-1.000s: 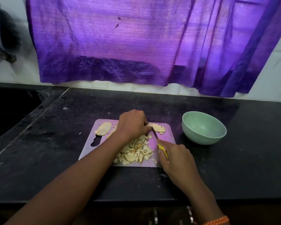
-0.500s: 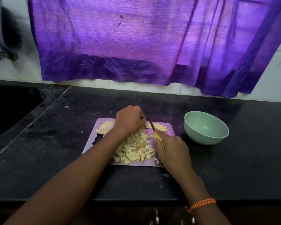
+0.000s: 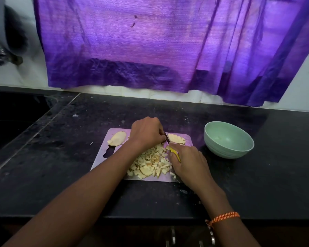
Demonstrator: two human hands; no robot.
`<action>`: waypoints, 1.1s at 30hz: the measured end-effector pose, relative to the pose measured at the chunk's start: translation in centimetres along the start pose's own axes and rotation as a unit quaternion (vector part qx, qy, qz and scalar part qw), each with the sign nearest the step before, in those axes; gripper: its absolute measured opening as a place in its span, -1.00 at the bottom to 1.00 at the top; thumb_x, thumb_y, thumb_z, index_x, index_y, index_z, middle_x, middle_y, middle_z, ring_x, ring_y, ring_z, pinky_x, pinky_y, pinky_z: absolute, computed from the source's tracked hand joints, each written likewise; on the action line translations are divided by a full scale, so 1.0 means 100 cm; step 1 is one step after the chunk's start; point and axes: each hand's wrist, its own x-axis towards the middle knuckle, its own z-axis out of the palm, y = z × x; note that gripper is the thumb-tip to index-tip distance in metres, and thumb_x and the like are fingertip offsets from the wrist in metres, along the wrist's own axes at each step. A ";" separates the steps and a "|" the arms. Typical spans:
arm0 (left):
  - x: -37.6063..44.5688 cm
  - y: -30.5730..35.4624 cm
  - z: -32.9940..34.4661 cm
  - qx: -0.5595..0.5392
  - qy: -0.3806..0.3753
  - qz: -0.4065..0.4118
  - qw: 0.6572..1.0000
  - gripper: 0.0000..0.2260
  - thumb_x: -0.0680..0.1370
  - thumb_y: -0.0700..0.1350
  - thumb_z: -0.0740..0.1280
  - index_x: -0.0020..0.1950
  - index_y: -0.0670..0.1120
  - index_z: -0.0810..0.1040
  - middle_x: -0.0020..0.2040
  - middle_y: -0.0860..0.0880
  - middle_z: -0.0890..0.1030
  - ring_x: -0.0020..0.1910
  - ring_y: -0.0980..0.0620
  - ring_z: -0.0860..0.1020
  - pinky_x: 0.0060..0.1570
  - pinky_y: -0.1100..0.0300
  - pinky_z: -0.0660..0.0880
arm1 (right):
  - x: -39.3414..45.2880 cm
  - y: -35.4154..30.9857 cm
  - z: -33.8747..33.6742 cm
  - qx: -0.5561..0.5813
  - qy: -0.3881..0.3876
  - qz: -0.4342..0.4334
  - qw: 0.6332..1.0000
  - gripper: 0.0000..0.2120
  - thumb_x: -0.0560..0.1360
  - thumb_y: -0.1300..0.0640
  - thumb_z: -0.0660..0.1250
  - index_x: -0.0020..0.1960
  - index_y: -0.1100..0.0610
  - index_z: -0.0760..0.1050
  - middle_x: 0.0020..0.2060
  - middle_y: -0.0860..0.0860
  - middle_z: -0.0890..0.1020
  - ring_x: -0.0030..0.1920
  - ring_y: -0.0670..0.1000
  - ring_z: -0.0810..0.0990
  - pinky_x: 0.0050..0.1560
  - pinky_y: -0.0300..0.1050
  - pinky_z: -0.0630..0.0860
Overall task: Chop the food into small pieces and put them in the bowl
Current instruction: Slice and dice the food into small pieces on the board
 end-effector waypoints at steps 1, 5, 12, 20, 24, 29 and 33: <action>0.000 0.000 0.000 -0.001 -0.001 -0.002 1.000 -0.85 0.53 0.16 0.52 -0.01 0.13 0.80 -0.23 0.14 0.72 -0.24 0.12 0.64 -0.20 0.11 0.64 | -0.003 0.001 0.000 0.006 -0.001 0.001 1.000 -0.67 0.67 -0.07 0.18 0.40 -0.13 0.50 -0.05 0.00 0.69 -0.06 0.07 0.61 -0.16 -0.01 0.51; 0.000 -0.001 0.000 -0.014 -0.006 -0.007 1.000 -0.85 0.53 0.15 0.53 -0.02 0.11 0.81 -0.23 0.14 0.72 -0.25 0.14 0.63 -0.23 0.13 0.61 | -0.026 0.009 -0.004 0.003 -0.001 -0.006 1.000 -0.62 0.65 -0.09 0.17 0.45 -0.16 0.46 -0.13 0.01 0.67 -0.14 0.09 0.60 -0.17 0.02 0.53; 0.000 -0.002 -0.004 -0.033 -0.001 -0.003 0.999 -0.90 0.57 0.09 0.52 -0.03 0.11 0.81 -0.17 0.14 0.74 -0.17 0.09 0.66 -0.28 0.17 0.45 | -0.045 0.026 -0.009 0.110 0.078 0.009 0.991 -0.63 0.64 -0.02 0.24 0.44 -0.16 0.51 -0.39 0.00 0.61 -0.36 -0.05 0.54 -0.25 0.00 0.56; 0.002 -0.005 0.003 -0.070 -0.003 0.031 0.997 -0.76 0.65 -0.21 0.37 0.22 0.06 0.73 0.14 0.04 0.74 0.07 -0.05 0.69 -0.03 -0.01 0.64 | -0.021 0.058 -0.017 -0.038 0.083 0.043 0.995 -0.70 0.64 -0.07 0.23 0.35 -0.23 0.49 -0.16 -0.01 0.69 -0.09 0.13 0.64 -0.19 0.01 0.53; 0.001 -0.001 0.004 -0.082 -0.079 0.104 0.988 -0.59 0.65 -0.28 0.28 0.43 0.03 0.64 0.38 0.02 0.63 0.31 -0.08 0.59 0.17 -0.04 0.58 | -0.022 0.052 -0.011 -0.015 0.044 -0.009 0.999 -0.64 0.62 -0.11 0.24 0.40 -0.26 0.49 -0.33 -0.04 0.61 -0.26 0.04 0.58 -0.22 0.03 0.55; 0.003 -0.004 0.005 -0.091 -0.098 0.127 0.983 -0.57 0.63 -0.36 0.21 0.34 -0.05 0.71 0.33 -0.03 0.62 0.26 -0.05 0.58 0.21 -0.09 0.58 | -0.030 0.055 -0.010 0.123 0.051 -0.015 0.991 -0.66 0.62 -0.18 0.23 0.37 -0.25 0.54 -0.30 -0.10 0.67 -0.30 -0.11 0.60 -0.20 0.01 0.60; 0.003 -0.003 0.002 -0.115 -0.101 0.123 0.980 -0.59 0.61 -0.37 0.23 0.26 -0.03 0.76 0.30 -0.01 0.65 0.21 0.00 0.60 0.23 -0.02 0.59 | -0.033 0.059 -0.016 0.092 0.101 0.030 0.990 -0.68 0.63 -0.06 0.30 0.36 -0.18 0.58 -0.24 -0.11 0.69 -0.23 -0.13 0.63 -0.16 -0.04 0.60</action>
